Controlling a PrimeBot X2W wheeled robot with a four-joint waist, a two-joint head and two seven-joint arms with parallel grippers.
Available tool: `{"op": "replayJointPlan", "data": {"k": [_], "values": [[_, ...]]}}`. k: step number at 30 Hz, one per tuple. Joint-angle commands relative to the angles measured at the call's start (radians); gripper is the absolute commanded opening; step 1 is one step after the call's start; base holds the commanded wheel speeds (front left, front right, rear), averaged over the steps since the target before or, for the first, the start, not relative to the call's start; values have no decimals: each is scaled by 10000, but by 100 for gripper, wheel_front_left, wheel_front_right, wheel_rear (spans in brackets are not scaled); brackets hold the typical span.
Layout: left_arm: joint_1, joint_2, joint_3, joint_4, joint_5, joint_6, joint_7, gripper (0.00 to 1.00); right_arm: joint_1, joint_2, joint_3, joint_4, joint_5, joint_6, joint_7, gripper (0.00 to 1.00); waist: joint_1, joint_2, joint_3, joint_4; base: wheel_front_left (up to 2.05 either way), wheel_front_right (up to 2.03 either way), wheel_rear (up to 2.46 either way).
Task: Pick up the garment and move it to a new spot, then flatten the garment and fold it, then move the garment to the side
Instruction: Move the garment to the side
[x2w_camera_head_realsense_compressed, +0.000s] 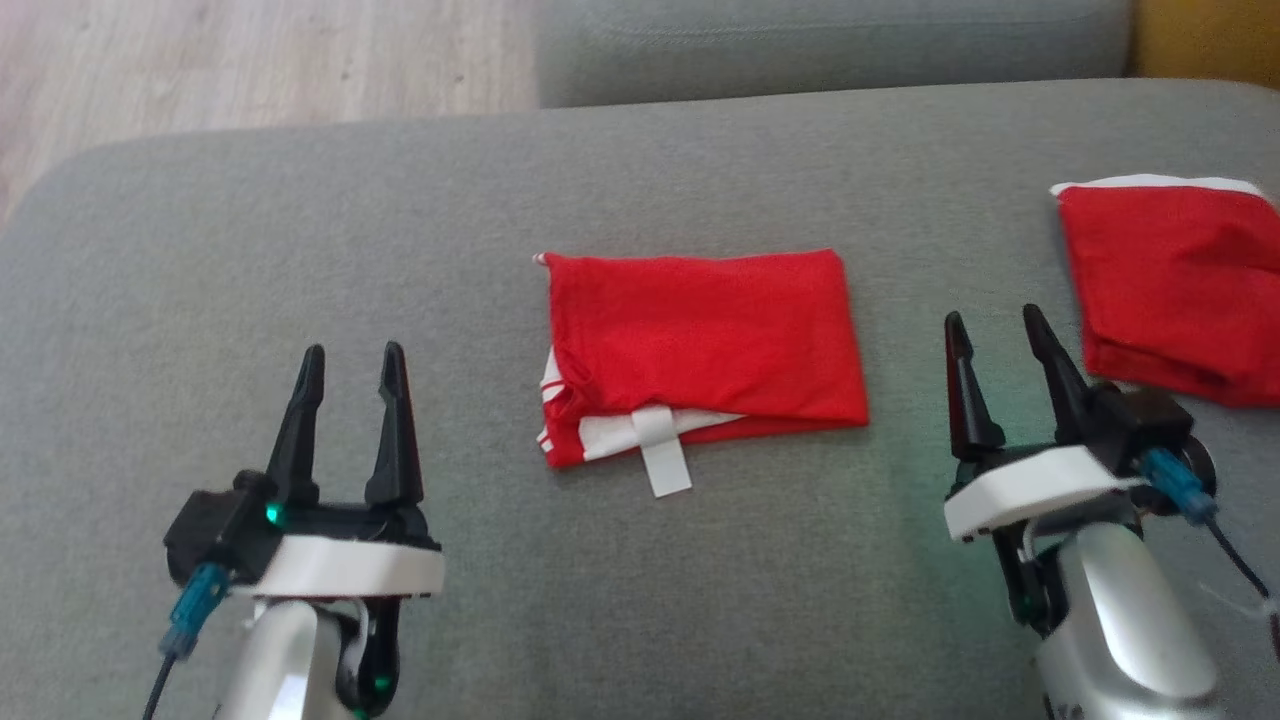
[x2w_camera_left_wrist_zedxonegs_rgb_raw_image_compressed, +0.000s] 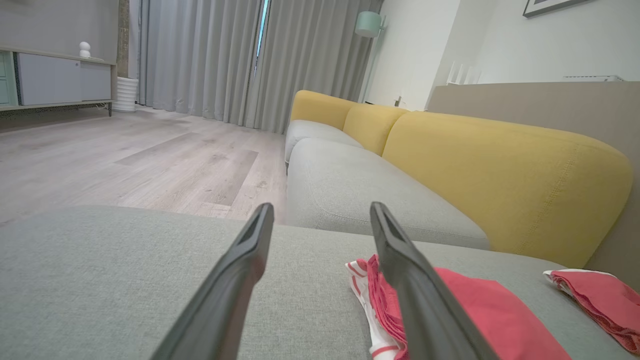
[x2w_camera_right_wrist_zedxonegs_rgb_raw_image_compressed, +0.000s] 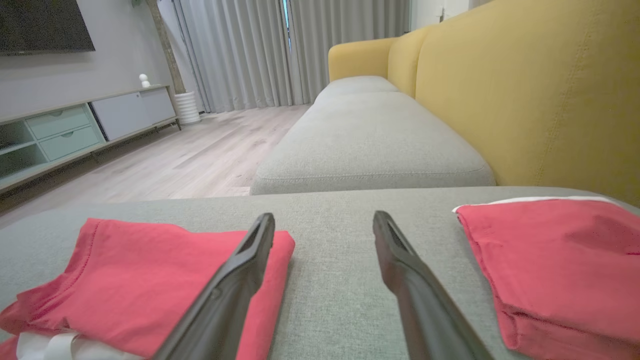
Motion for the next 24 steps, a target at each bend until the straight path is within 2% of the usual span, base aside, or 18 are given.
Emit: {"op": "replayJointPlan", "data": {"k": [1,7,13,19,20,21,24], "values": [[-602,72,161,-391,-80,50,-51,100,-684,34,247,-120,-92,65,-52,100,0,0,161,189,0,0,0],[-898,72,-96,-408,-172,47,-51,100,-1483,35,465,1016,331,65,741,100,0,0,597,736,0,0,0],[-1125,72,-406,-330,-288,56,-51,100,-2239,35,410,2683,994,65,1888,100,0,0,979,1272,0,0,0],[-1249,72,-607,-269,-359,98,-51,100,-2636,35,894,3896,1499,65,2101,99,0,0,1138,1609,0,0,0],[-1254,72,-621,-265,-353,106,-51,100,-2693,35,976,4042,1516,65,2042,69,0,0,1141,1625,0,0,0],[-1257,72,-633,-264,-334,114,-51,100,-2755,35,1063,4156,1467,65,1932,0,0,0,1139,1629,0,0,0],[-1253,72,-648,-267,-263,123,-51,100,-2904,35,1208,4338,1201,65,1613,0,0,0,1117,1570,0,0,0]]}}
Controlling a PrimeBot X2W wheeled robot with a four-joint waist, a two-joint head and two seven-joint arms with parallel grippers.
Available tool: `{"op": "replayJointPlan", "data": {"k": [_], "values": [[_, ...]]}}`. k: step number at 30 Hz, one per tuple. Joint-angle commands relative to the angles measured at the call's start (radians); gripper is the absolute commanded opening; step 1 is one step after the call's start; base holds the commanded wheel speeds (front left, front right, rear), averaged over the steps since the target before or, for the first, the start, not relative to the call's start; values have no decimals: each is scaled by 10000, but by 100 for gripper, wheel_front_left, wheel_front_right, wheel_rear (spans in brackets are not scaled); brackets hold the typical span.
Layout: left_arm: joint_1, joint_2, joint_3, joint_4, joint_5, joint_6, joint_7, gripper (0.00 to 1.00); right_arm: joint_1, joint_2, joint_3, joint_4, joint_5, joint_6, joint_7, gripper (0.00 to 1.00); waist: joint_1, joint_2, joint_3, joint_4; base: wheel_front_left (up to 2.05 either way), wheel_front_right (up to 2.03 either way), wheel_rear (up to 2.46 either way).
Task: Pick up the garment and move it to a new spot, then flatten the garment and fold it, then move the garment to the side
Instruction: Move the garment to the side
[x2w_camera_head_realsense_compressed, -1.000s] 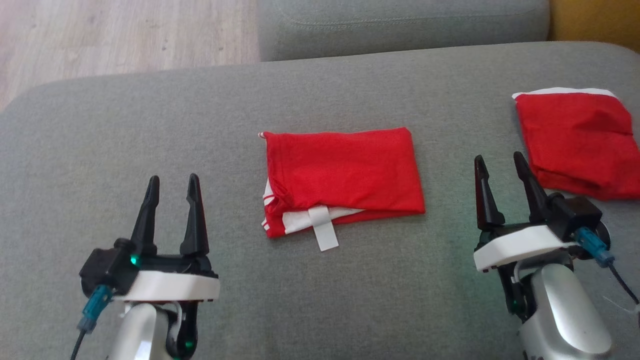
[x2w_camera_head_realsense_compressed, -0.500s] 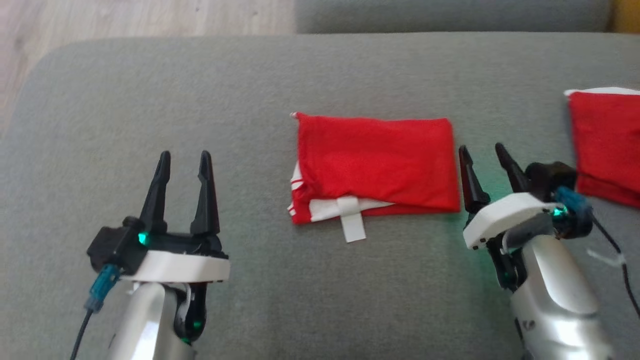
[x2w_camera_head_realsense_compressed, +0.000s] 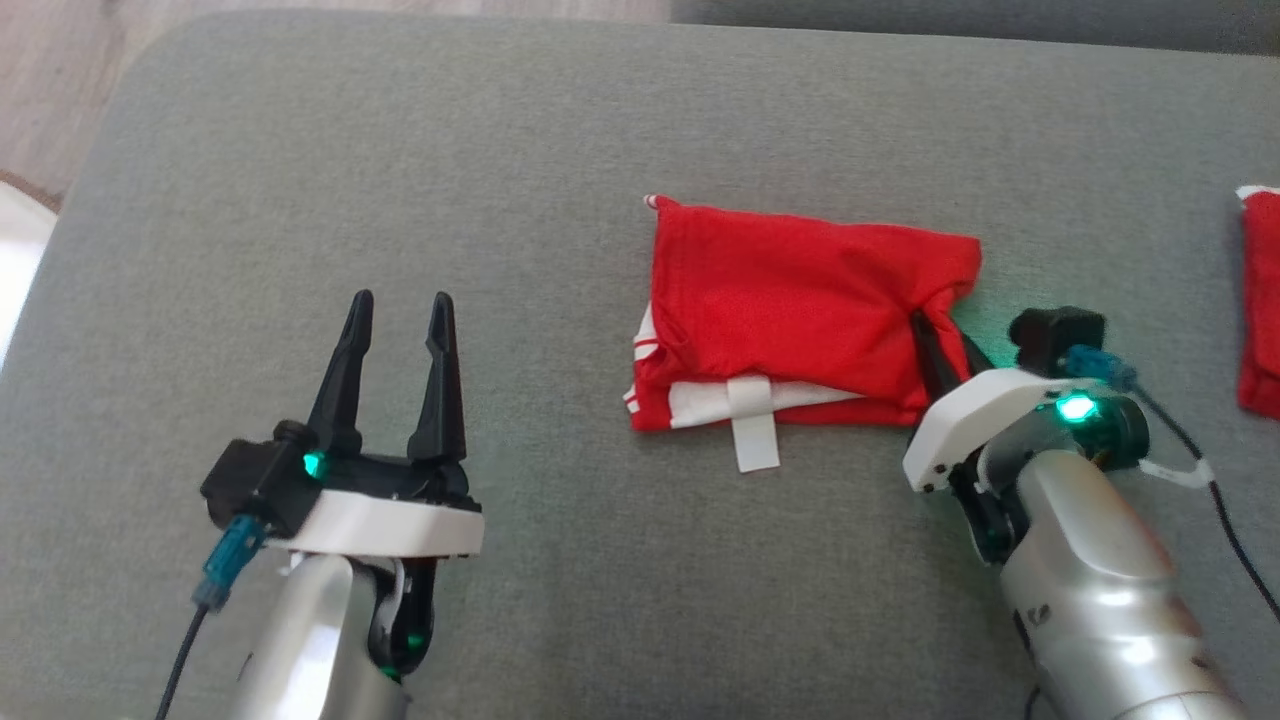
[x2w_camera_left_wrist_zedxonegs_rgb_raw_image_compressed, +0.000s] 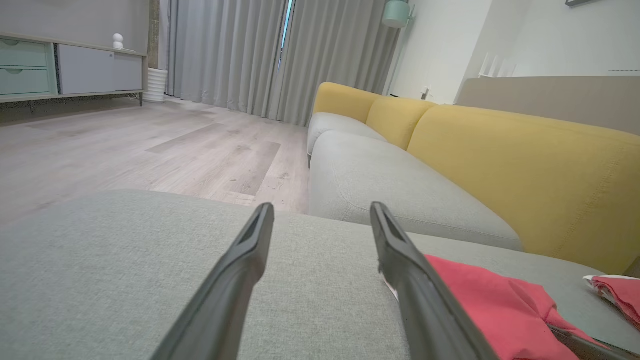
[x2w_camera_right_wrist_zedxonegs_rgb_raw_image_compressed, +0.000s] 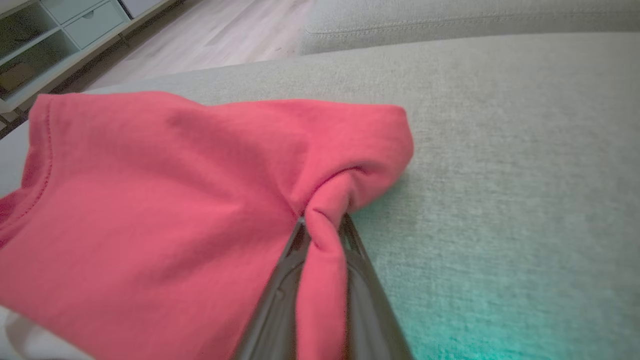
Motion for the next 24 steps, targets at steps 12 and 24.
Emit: {"op": "replayJointPlan", "data": {"k": [12,24], "values": [[-648,76,-306,-584,119,51,-51,100,-1006,-22,260,-381,-2562,65,-1328,0,-1,0,-149,-1495,0,0,0],[-1344,76,-1215,-857,-46,273,-51,100,-1823,-2218,952,-1780,-2281,65,-562,0,-1,0,334,-3199,0,0,0]]}}
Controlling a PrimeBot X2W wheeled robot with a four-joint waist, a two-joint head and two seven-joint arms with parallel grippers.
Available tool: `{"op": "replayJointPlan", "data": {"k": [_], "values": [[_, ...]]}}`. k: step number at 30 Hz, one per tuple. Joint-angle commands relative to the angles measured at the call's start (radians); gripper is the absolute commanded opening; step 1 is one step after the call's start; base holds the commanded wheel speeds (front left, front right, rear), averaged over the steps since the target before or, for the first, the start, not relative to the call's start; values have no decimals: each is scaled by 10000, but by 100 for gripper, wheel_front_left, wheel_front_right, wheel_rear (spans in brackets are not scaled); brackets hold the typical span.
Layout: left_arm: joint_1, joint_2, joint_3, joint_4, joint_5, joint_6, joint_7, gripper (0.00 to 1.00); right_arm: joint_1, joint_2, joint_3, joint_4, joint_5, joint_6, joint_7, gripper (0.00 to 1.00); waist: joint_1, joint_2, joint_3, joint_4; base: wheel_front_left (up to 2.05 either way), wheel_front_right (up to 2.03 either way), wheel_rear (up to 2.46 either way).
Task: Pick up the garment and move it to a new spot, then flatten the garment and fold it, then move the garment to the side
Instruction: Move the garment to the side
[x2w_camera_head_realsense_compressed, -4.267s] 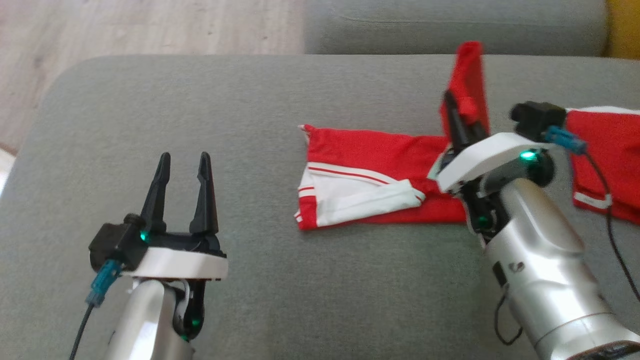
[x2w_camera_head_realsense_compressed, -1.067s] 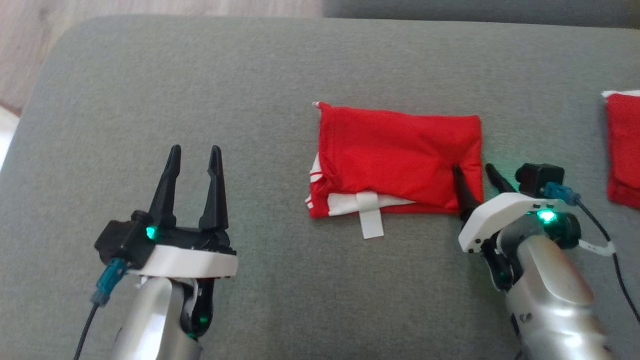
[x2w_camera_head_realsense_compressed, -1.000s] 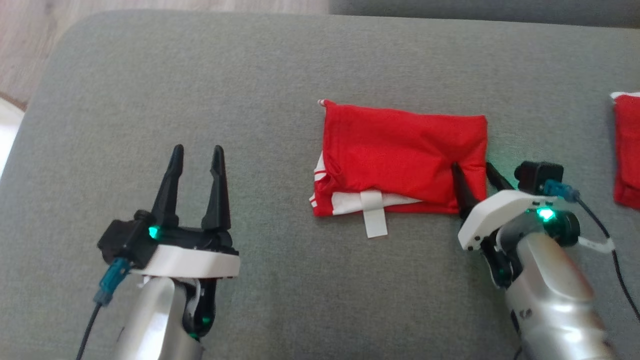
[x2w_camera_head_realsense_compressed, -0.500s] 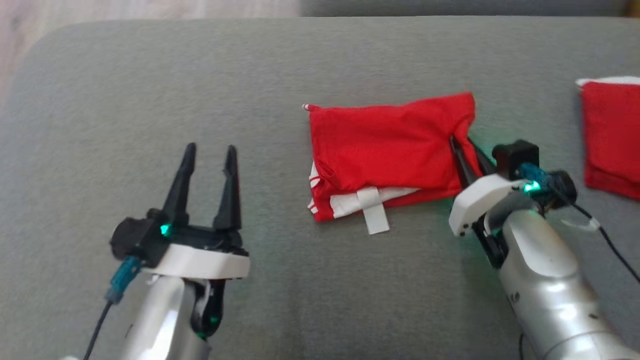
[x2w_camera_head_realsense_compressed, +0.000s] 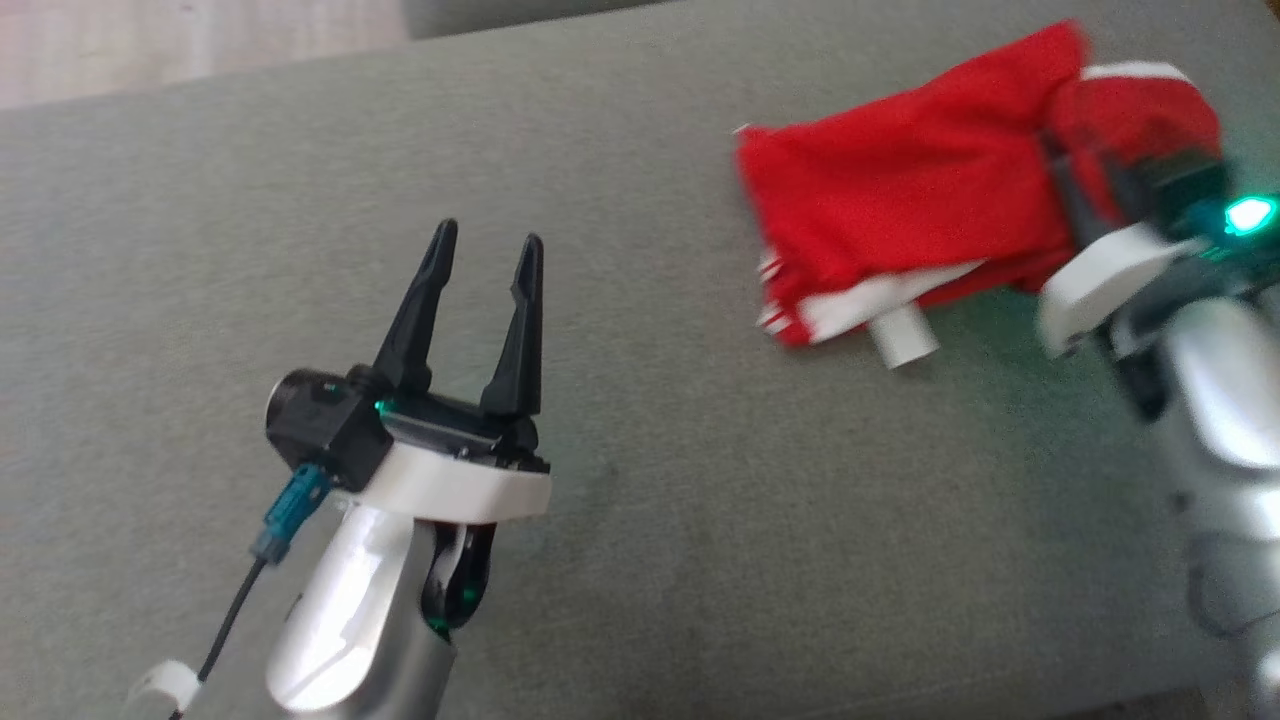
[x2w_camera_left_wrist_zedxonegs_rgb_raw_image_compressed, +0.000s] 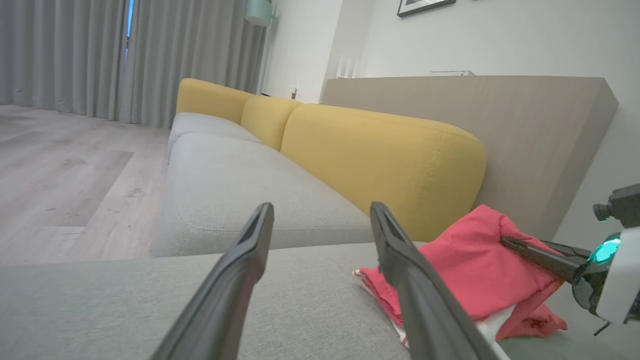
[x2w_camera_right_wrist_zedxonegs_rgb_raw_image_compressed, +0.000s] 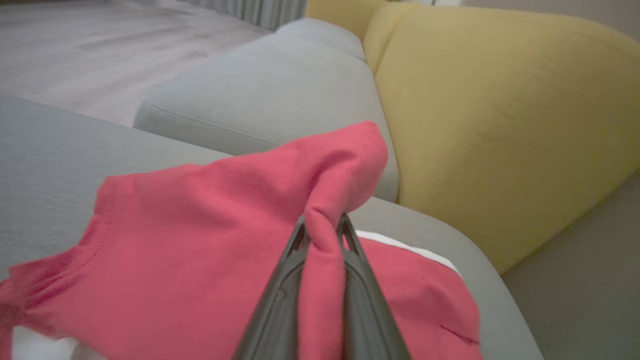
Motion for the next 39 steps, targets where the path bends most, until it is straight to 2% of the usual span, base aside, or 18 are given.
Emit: {"op": "replayJointPlan", "data": {"k": [1,7,12,18,24,25,26,33,39], "values": [[-513,78,182,-374,-15,54,-51,100,-424,-432,168,-494,286,65,122,0,0,0,301,-357,0,0,0],[-783,78,155,-316,44,22,-51,100,-711,-1799,114,-839,912,65,578,0,0,0,667,-491,0,0,0],[-858,78,181,-256,17,-25,-51,100,-821,-2610,-256,-614,1116,65,849,0,0,0,867,-357,0,0,0],[-970,78,230,-226,60,-79,-51,100,-911,-3099,-703,142,979,65,869,0,0,0,1175,-151,0,0,0],[-1069,77,360,-179,196,-130,-51,100,-1040,-3075,-1298,726,605,65,765,0,0,0,1418,-52,0,0,0],[-1081,77,386,-160,224,-141,-51,100,-1068,-3051,-1407,802,493,65,685,42,0,0,1442,-41,0,0,0],[-1088,77,414,-144,245,-152,-51,100,-1097,-3001,-1551,881,418,65,606,100,0,0,1457,-34,0,0,0],[-995,77,664,-15,322,-219,-51,100,-1290,-2477,-2072,1071,-31,65,62,100,0,0,1134,-81,0,0,0],[-640,77,998,-71,222,-239,-51,100,-1401,-1715,-2128,453,5,65,-256,100,0,0,347,-155,0,0,0]]}}
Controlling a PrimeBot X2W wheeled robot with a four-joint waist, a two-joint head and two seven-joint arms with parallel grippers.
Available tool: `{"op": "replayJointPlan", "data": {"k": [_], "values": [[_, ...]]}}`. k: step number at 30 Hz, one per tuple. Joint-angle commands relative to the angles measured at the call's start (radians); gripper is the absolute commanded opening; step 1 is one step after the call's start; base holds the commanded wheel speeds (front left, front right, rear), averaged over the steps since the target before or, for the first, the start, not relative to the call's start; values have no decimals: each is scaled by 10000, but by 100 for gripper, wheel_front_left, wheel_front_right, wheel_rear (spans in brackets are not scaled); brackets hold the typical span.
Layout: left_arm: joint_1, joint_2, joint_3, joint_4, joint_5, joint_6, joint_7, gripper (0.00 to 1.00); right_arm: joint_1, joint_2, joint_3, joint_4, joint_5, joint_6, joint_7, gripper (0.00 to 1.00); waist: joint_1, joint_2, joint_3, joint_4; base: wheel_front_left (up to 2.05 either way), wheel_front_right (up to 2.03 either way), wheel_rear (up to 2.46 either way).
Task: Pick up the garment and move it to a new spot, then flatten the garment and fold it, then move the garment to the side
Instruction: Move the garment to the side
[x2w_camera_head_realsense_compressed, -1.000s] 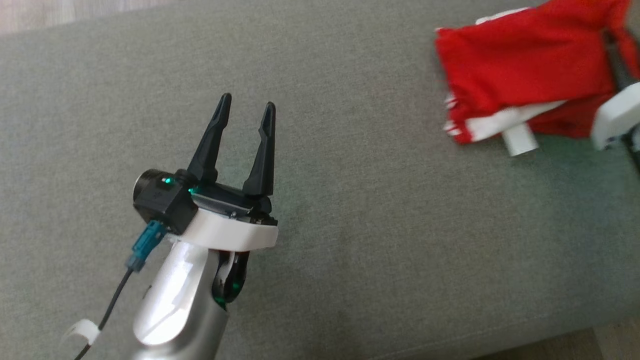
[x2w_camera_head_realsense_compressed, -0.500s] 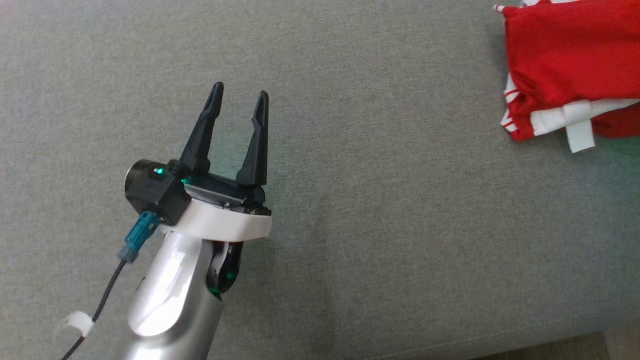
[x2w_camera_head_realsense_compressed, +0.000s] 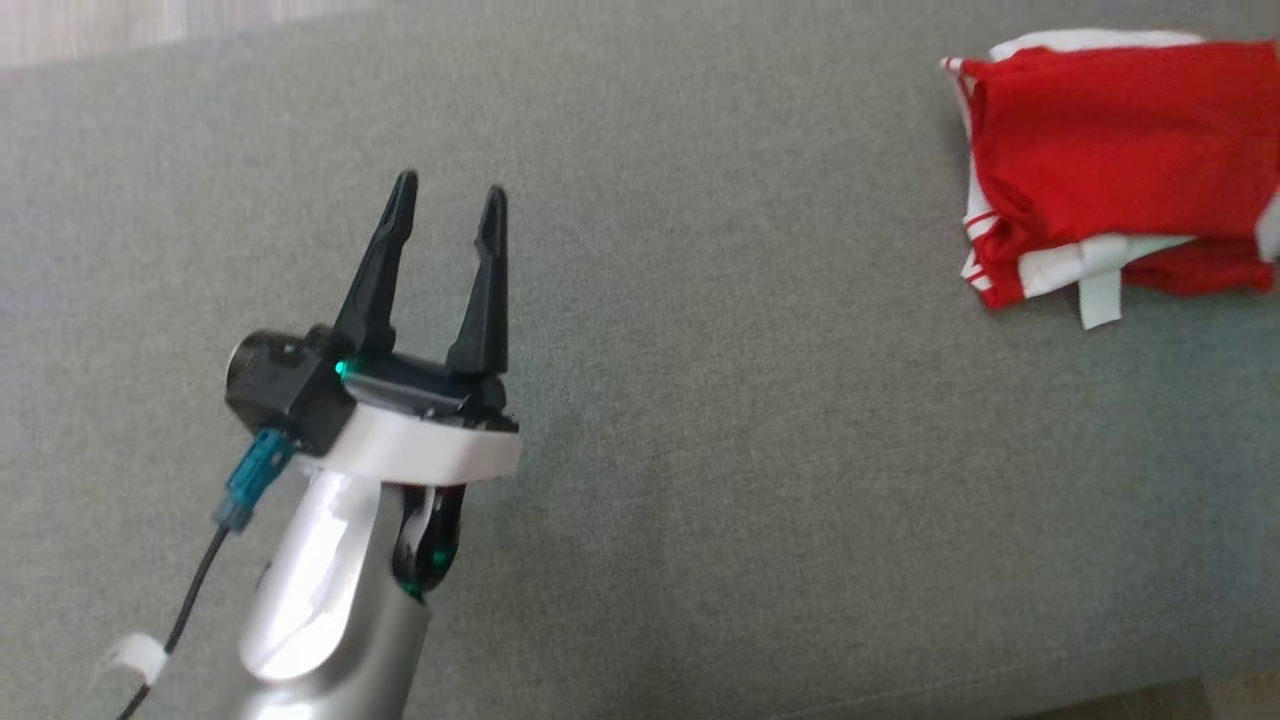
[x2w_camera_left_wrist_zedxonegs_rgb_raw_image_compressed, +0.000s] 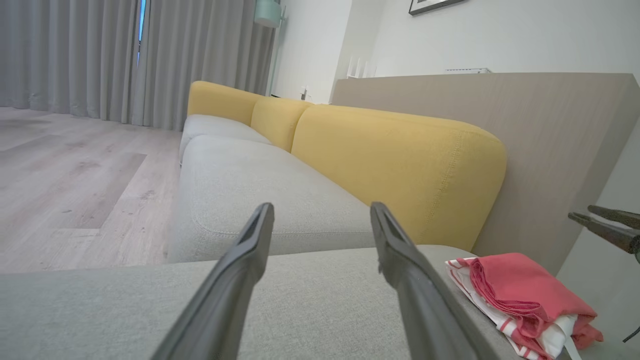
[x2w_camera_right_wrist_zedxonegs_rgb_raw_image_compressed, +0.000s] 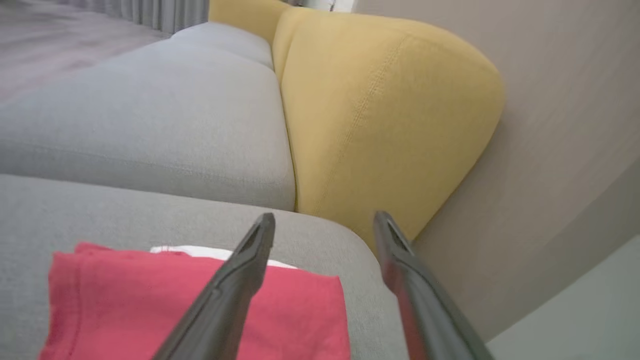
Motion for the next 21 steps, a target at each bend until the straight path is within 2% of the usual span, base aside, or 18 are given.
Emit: {"op": "replayJointPlan", "data": {"k": [1,9,21], "values": [[41,87,426,-336,-54,-5,-51,100,-166,1,96,-437,80,65,-143,100,1,0,-312,-9,0,0,0],[702,87,887,-451,-85,63,-51,100,703,1045,302,-1768,681,65,-307,100,1,0,-1288,179,0,0,0],[1972,87,1398,-525,-201,200,-51,100,3275,3382,77,-3745,1595,65,-390,100,1,0,-2209,490,0,0,0]]}}
